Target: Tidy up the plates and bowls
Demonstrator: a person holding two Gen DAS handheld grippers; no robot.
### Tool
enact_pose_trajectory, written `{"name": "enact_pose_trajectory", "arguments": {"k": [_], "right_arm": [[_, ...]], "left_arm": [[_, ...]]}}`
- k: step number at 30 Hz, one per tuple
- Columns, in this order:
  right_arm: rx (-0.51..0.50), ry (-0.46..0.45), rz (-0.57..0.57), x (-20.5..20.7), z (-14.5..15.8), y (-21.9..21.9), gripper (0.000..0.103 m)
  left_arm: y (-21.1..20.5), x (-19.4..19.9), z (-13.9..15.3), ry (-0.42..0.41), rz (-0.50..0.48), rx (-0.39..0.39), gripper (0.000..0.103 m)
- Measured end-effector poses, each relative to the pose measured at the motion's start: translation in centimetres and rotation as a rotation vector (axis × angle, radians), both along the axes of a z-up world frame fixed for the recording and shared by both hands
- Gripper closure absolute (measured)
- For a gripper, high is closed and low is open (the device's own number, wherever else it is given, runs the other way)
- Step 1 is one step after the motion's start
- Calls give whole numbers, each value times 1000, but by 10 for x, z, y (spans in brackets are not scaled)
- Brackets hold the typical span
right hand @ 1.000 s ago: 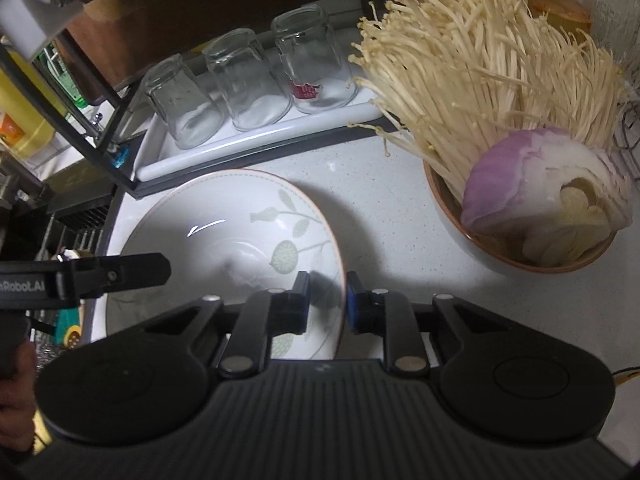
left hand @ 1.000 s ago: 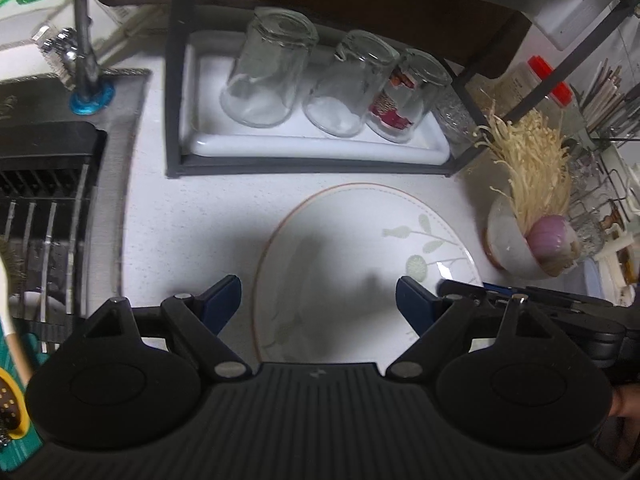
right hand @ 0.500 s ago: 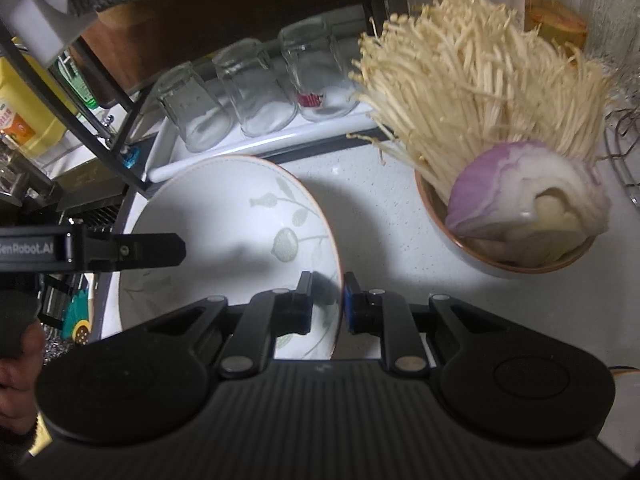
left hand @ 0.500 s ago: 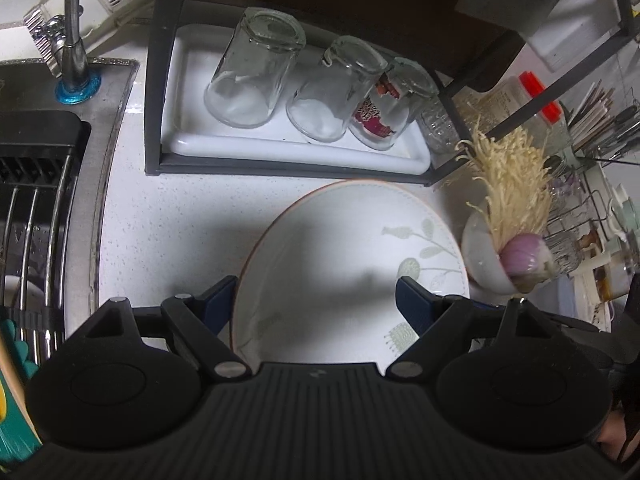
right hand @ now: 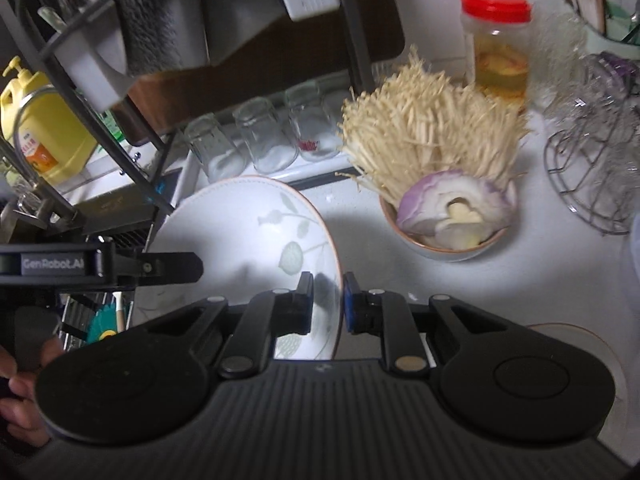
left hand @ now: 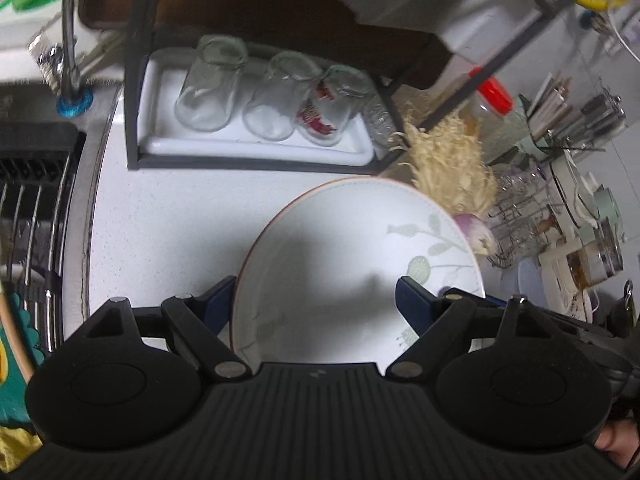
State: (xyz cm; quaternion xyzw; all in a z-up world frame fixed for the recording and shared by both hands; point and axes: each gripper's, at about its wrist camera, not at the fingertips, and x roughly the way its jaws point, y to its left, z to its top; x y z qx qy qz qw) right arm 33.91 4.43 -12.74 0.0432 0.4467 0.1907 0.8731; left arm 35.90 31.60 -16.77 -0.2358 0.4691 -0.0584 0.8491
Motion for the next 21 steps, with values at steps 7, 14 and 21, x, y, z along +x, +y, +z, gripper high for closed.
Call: {"name": "enact_pose_trajectory", "arguments": {"k": [7,14,21], "right_arm": [[30,-46,-36,-14,20,-14,85],[43,-90,-79,-30,37,-39,85],[27,-102,-136,-45,42,-75,85]], "left_arm": [[-16,-7,22,-34,-21,-10,16],[-42,-9,41,-70,-64,-15,16],[-83,-14,47,-81,-121,-31,16]]}}
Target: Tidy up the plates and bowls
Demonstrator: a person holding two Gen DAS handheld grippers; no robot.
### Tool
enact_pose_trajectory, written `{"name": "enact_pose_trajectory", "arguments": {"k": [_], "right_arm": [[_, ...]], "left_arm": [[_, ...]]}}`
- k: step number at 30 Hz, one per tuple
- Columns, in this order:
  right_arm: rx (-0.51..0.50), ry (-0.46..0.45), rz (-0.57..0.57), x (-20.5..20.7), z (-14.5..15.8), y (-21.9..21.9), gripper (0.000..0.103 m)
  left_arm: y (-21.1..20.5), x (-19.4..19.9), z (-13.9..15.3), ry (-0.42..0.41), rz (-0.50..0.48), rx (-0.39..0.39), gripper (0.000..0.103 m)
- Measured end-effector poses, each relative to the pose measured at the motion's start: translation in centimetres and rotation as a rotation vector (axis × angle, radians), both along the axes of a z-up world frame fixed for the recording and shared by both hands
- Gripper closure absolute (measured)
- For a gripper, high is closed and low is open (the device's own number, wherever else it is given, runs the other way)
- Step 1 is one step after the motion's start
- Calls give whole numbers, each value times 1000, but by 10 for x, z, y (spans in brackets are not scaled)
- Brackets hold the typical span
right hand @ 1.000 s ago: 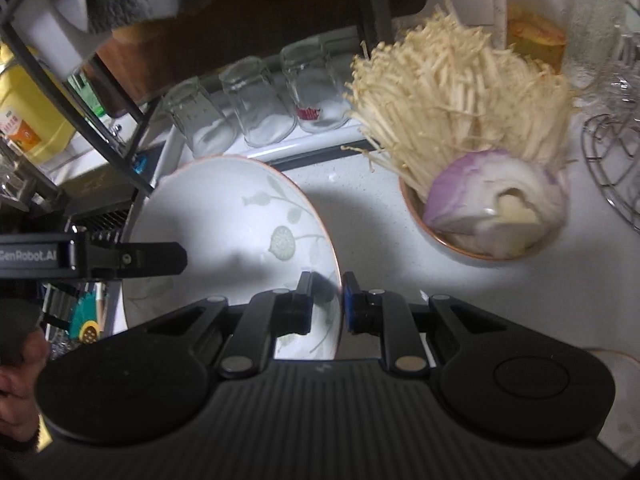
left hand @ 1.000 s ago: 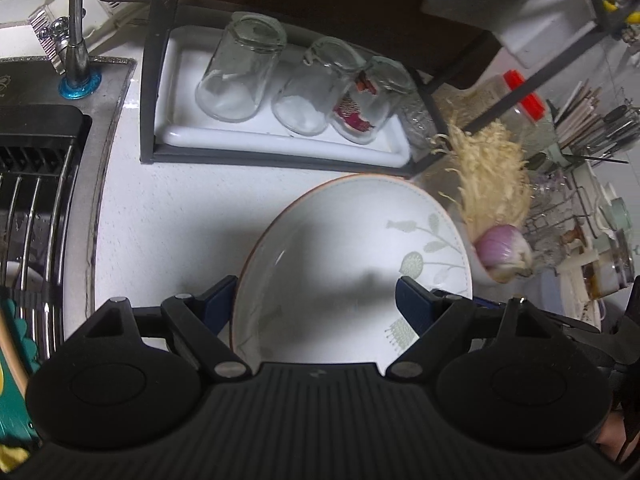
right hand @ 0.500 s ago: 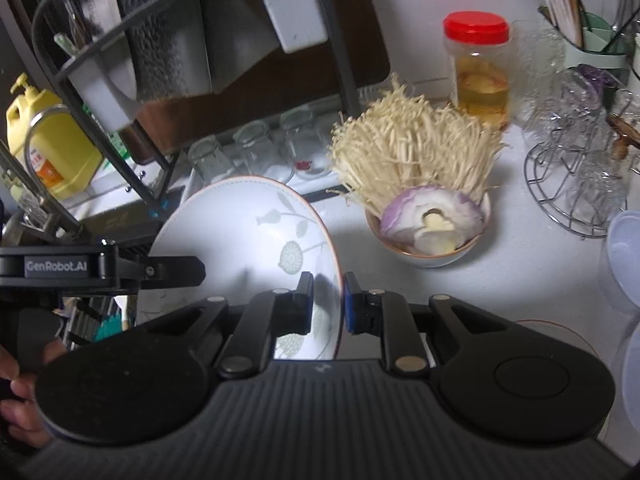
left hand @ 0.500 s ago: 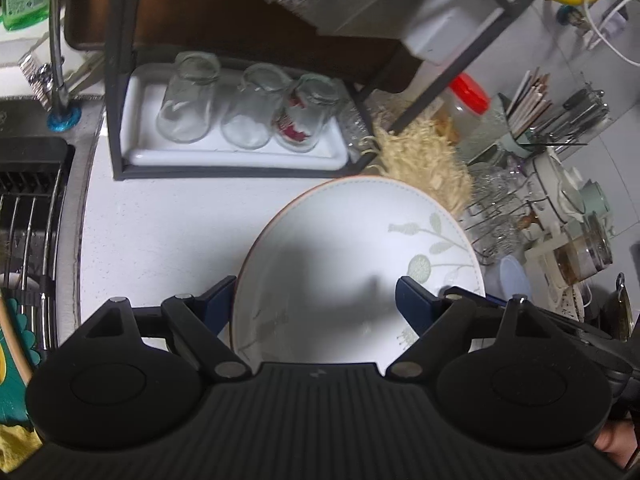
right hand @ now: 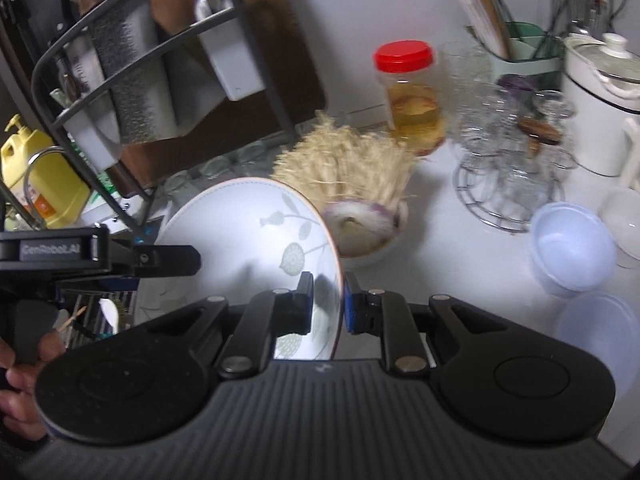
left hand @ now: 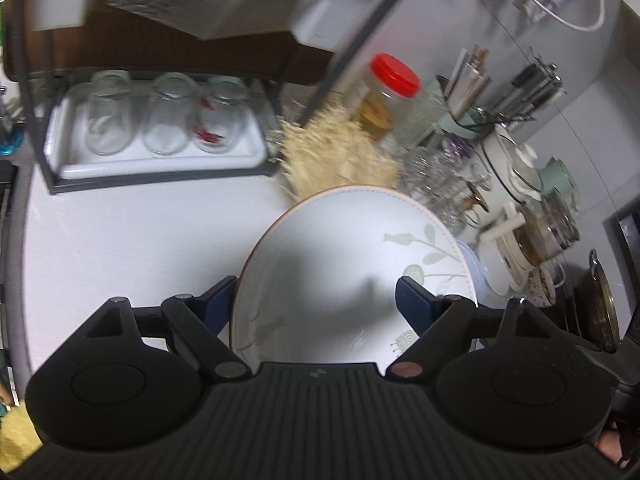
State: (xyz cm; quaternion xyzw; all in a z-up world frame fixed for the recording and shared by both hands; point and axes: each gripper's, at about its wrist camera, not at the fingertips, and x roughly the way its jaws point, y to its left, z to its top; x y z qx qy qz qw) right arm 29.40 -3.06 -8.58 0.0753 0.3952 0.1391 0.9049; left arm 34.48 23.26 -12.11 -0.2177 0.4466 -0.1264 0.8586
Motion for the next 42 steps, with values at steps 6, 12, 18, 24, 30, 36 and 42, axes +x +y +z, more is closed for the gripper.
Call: {"name": "enact_pose_trajectory", "arguments": {"k": [6,12,18,24,30,36,42], "right_arm": [[11,-2,-9,-7,-2,-27,85],[14,-8,-10,-16,-2,-45,85],[17,5,10,-19,-13,-62,85],[6,24,13,-25,-28,-77,85],[-2,72,8,-25,-46,-94,85],[-15,94,-7,-25,-56,-112,85],[-33,102,-2,-23,-65,-124,85]], "left_arm": [[-28,-5,1,6,16,-8,16],[-55,-10,-3,19,14,37,16],[-72,-15,-8,29,23,61,16],[-92,-8,-20,71,16,85,17],[-115,-3,-36,123,3,110,18],[-139,1,-54,175,-16,135,18],[-156,3,-69,216,-2,142,18]]}}
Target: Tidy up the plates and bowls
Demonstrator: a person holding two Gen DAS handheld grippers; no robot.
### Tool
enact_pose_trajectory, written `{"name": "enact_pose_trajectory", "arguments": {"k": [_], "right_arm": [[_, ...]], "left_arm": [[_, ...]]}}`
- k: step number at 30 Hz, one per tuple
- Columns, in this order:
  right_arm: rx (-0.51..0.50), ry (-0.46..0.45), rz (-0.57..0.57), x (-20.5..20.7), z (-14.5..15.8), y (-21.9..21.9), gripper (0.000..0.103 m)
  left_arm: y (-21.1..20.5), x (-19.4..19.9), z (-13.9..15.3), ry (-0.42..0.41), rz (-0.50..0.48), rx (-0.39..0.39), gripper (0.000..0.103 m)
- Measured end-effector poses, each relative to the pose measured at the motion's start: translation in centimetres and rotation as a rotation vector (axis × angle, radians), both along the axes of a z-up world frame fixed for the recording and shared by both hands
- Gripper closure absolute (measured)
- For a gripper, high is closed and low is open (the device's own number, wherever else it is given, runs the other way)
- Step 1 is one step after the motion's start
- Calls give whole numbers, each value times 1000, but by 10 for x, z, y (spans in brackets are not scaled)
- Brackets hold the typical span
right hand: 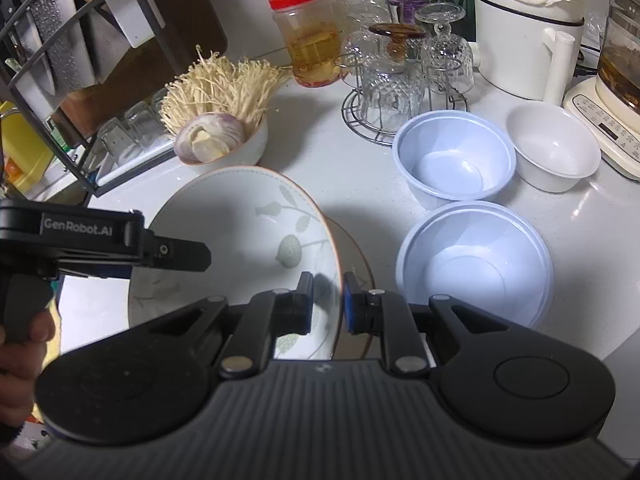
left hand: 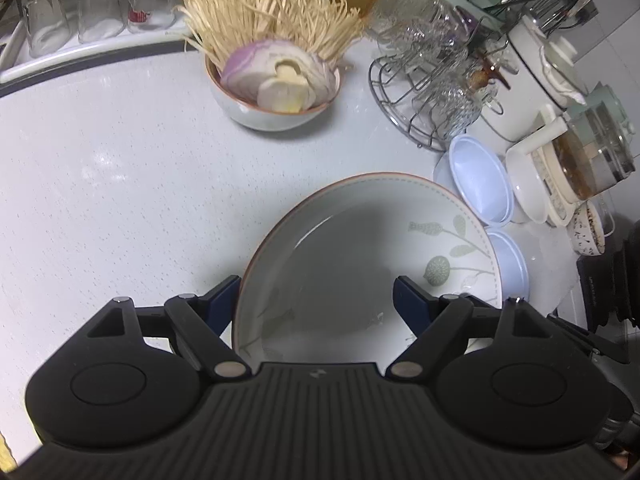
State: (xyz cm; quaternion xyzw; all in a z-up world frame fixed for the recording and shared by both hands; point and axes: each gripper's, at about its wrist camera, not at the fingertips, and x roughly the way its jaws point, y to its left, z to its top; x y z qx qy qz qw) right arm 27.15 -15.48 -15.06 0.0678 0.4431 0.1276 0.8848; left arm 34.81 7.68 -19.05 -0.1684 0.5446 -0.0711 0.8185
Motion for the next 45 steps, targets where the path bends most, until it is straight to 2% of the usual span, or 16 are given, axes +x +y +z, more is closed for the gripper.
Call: {"name": "enact_pose_trajectory", "arguments": {"k": [10,18,22,27,38,39,40,41,45], "right_arm": [[15,21,28,10,-14,-11,85],[9,42,59,18,-21,-9,85],[21,64,70,22,-26,-9,85],[41,81,70,27,-30,-9,85],[3,47,51,27,-17,-9,82],[-10,41,44,27,-15,-9,76],[-25,29,41,26,-13,-8,65],[-31,18,44,25,-11,-8,62],[-24,-12,63,23,-2,-6,64]], "left_arm": [[-17,4,-7,11,4,67,18],[-16,11,-11,35,26,84,18],[-13,10,-15,52,38,78,18],[-2,6,-11,45,61,29,18],[16,-8,13,-20,90,13,18],[18,-9,15,-27,90,9,18],[18,-11,17,-32,89,4,18],[18,-12,19,-36,88,0,18],[15,-17,29,-63,78,5,18]]}}
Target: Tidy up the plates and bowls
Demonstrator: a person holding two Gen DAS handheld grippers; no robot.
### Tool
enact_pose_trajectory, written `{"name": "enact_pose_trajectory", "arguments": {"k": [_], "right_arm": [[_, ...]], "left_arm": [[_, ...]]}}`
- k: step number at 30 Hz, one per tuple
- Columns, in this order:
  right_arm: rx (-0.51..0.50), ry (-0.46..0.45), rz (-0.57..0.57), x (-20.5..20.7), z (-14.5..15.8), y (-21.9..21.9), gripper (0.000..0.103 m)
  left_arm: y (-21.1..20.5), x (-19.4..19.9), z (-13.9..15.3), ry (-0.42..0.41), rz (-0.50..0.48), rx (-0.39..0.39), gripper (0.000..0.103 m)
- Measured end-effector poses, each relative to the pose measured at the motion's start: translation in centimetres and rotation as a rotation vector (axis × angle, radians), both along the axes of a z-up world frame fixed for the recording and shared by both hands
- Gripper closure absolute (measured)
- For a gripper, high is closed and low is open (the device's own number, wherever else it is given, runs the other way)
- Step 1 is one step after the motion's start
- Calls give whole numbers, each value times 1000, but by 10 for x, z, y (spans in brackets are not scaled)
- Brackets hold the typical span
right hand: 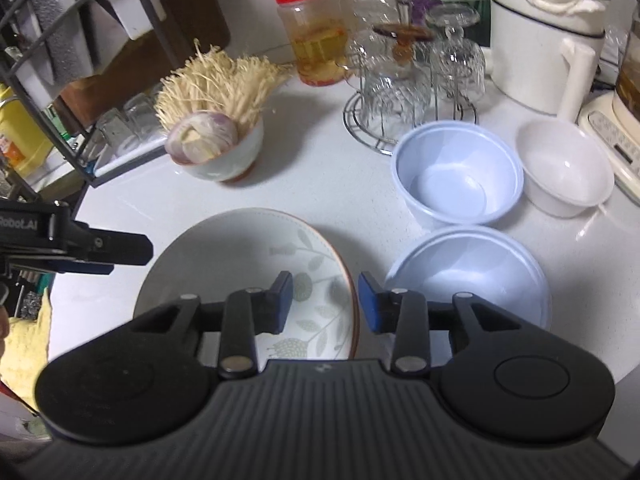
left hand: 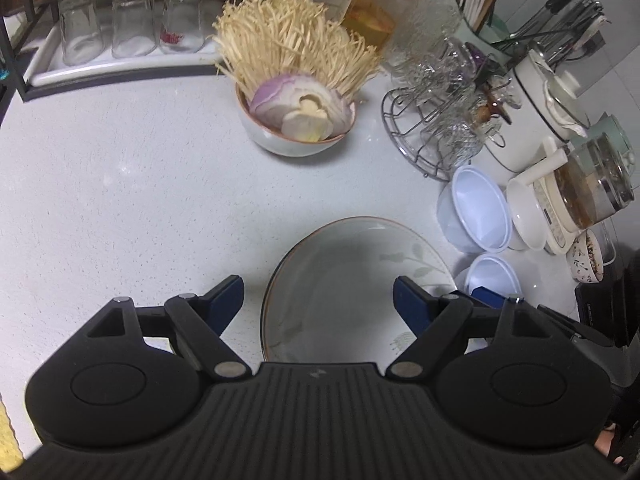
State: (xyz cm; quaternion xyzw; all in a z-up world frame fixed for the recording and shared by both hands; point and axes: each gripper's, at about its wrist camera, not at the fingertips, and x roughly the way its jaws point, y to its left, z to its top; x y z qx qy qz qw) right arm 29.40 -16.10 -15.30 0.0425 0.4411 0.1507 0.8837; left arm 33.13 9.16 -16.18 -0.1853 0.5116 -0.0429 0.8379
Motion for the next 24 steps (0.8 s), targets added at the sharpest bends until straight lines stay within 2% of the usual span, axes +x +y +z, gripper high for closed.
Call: {"name": "enact_pose_trajectory", "arguments": {"k": [9,15,24], "right_arm": [[26,-116,-2,-18,45,-10,64],[57,-196,-25,-34,78,-28,64],[57,-248,-46,-63,96,-48,64]], "left_arm": [[-15,-19,47,-118,-21,19,18],[-31,-34,78,-188,-31,3,18],[-61,-55,89,-222,-63,-8,18]]}}
